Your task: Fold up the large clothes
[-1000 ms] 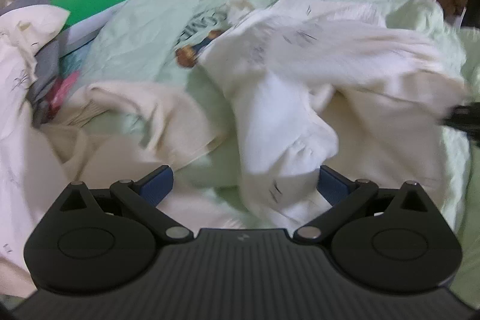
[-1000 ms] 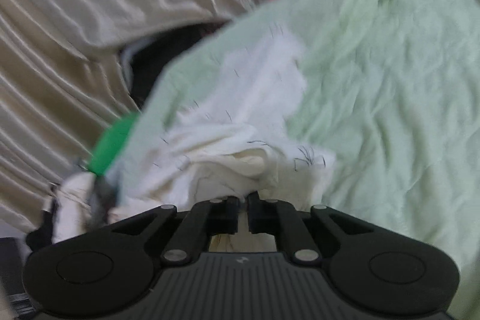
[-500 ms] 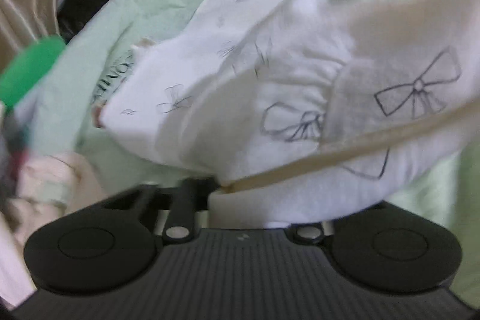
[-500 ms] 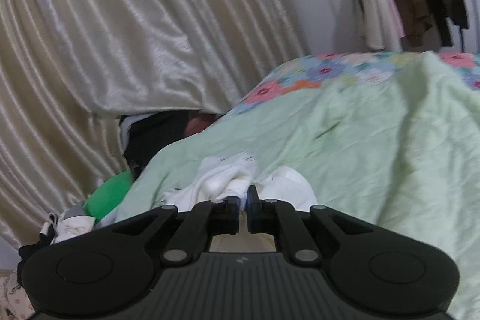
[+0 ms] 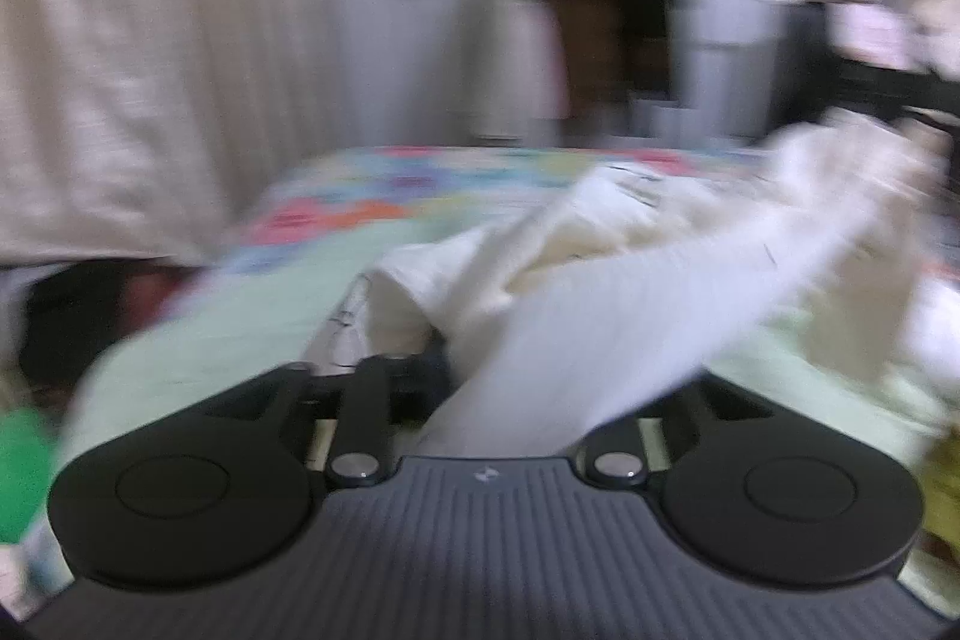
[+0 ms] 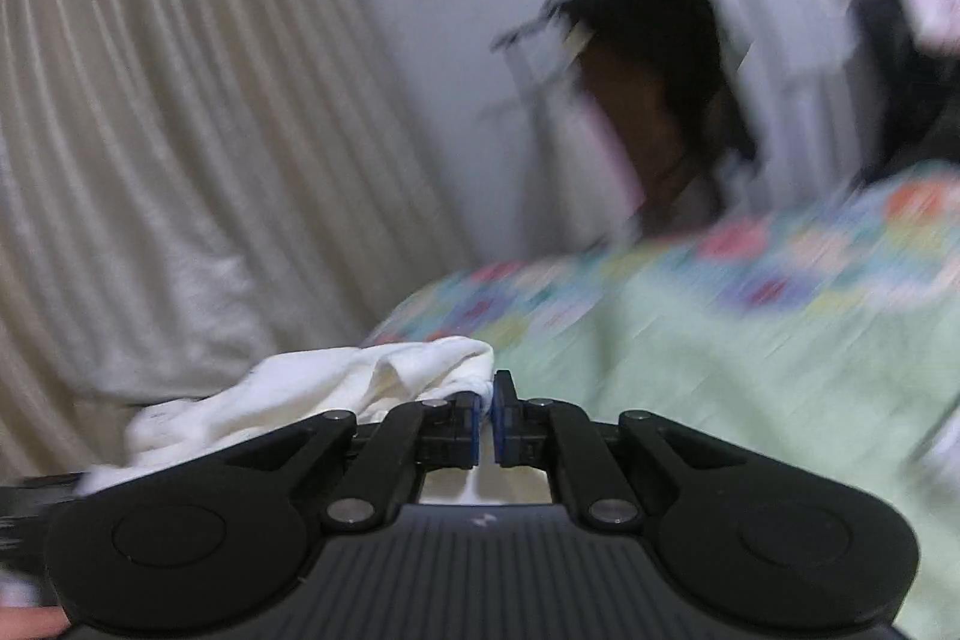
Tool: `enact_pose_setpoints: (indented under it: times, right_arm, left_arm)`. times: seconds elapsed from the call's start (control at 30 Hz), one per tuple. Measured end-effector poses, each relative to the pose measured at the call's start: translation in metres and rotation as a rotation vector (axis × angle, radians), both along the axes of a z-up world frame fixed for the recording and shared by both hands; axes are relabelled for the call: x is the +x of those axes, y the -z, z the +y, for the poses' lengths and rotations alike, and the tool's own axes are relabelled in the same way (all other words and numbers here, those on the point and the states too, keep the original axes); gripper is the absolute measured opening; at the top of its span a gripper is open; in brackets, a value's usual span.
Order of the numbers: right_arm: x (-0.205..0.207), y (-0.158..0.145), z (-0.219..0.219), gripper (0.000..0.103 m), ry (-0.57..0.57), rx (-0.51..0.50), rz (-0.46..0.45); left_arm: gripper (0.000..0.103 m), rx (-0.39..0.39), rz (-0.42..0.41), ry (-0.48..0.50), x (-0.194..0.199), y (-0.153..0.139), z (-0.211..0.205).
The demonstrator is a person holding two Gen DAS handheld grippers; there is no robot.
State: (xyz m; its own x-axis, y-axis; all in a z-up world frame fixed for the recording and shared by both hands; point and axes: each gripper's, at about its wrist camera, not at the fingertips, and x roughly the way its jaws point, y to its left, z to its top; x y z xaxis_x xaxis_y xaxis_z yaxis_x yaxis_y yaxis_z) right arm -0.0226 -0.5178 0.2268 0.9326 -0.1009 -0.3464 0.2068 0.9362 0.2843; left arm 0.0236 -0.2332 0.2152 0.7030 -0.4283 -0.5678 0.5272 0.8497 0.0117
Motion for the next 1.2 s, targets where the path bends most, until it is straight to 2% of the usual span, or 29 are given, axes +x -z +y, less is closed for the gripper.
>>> enact_pose_setpoints:
  times: [0.07, 0.1, 0.13, 0.2, 0.23, 0.3, 0.37, 0.4, 0.43, 0.5, 0.57, 0.67, 0.73, 0.8, 0.9, 0.97, 1.03, 1.1, 1.17, 1.2]
  right_arm:
    - [-0.011, 0.0, -0.017, 0.004, 0.064, -0.035, 0.006]
    - [-0.013, 0.011, -0.031, 0.004, 0.096, -0.025, 0.049]
    - [-0.014, 0.027, -0.046, 0.005, 0.129, -0.006, 0.107]
    - [-0.015, 0.059, -0.078, 0.005, 0.195, 0.034, 0.225]
    - [-0.017, 0.071, -0.087, 0.006, 0.212, 0.045, 0.255]
    - [-0.021, 0.099, -0.098, 0.012, 0.233, 0.063, 0.324]
    - [-0.029, 0.132, -0.097, 0.016, 0.219, 0.104, 0.394]
    - [-0.033, 0.143, -0.095, 0.022, 0.204, 0.122, 0.414]
    - [-0.035, 0.151, -0.091, 0.033, 0.185, 0.138, 0.427]
    - [-0.044, 0.165, -0.082, 0.047, 0.158, 0.168, 0.452]
    - [-0.056, 0.175, -0.068, 0.049, 0.144, 0.192, 0.472]
    - [-0.069, 0.181, -0.045, 0.059, 0.057, 0.264, 0.485]
    - [-0.072, 0.186, -0.027, 0.06, -0.098, 0.417, 0.5]
    - [-0.071, 0.188, -0.007, 0.061, -0.222, 0.493, 0.52]
    - [-0.058, 0.192, 0.02, 0.069, -0.301, 0.525, 0.539]
    - [-0.046, 0.197, 0.036, 0.069, -0.309, 0.524, 0.567]
    - [-0.031, 0.204, 0.051, 0.07, -0.301, 0.522, 0.6]
    - [-0.02, 0.209, 0.063, 0.067, -0.282, 0.5, 0.603]
    - [-0.015, 0.21, 0.069, 0.041, -0.246, 0.441, 0.547]
    - [-0.017, 0.208, 0.07, 0.009, -0.244, 0.414, 0.507]
  left_arm:
    - [0.065, -0.013, 0.04, 0.15, -0.025, 0.008, -0.02]
    - [0.071, 0.002, 0.059, 0.179, -0.031, 0.015, -0.028]
    - [0.073, 0.017, 0.077, 0.209, -0.036, 0.022, -0.035]
    - [0.074, 0.052, 0.094, 0.232, -0.042, 0.033, -0.046]
    - [0.074, 0.081, 0.096, 0.224, -0.041, 0.041, -0.047]
    - [0.081, 0.105, 0.106, 0.205, -0.039, 0.049, -0.045]
    - [0.086, 0.112, 0.145, 0.169, -0.025, 0.064, -0.031]
    - [0.088, 0.118, 0.167, 0.148, -0.017, 0.073, -0.025]
    - [0.089, 0.131, 0.2, 0.11, -0.005, 0.086, -0.018]
    - [0.089, 0.154, 0.244, 0.044, 0.013, 0.108, -0.004]
    - [0.089, 0.17, 0.299, -0.028, 0.034, 0.137, 0.007]
    - [0.089, 0.129, 0.397, -0.088, 0.054, 0.17, 0.023]
    - [0.089, 0.106, 0.482, -0.156, 0.068, 0.195, 0.032]
    - [0.089, 0.152, 0.519, -0.236, 0.073, 0.213, 0.04]
    - [0.089, 0.217, 0.52, -0.316, 0.073, 0.224, 0.049]
    - [0.089, 0.249, 0.501, -0.377, 0.069, 0.224, 0.064]
    - [0.089, 0.248, 0.501, -0.427, 0.068, 0.222, 0.081]
    - [0.089, 0.236, 0.507, -0.513, 0.069, 0.218, 0.108]
    - [0.089, 0.225, 0.495, -0.602, 0.069, 0.215, 0.137]
    - [0.089, 0.22, 0.492, -0.64, 0.069, 0.213, 0.149]
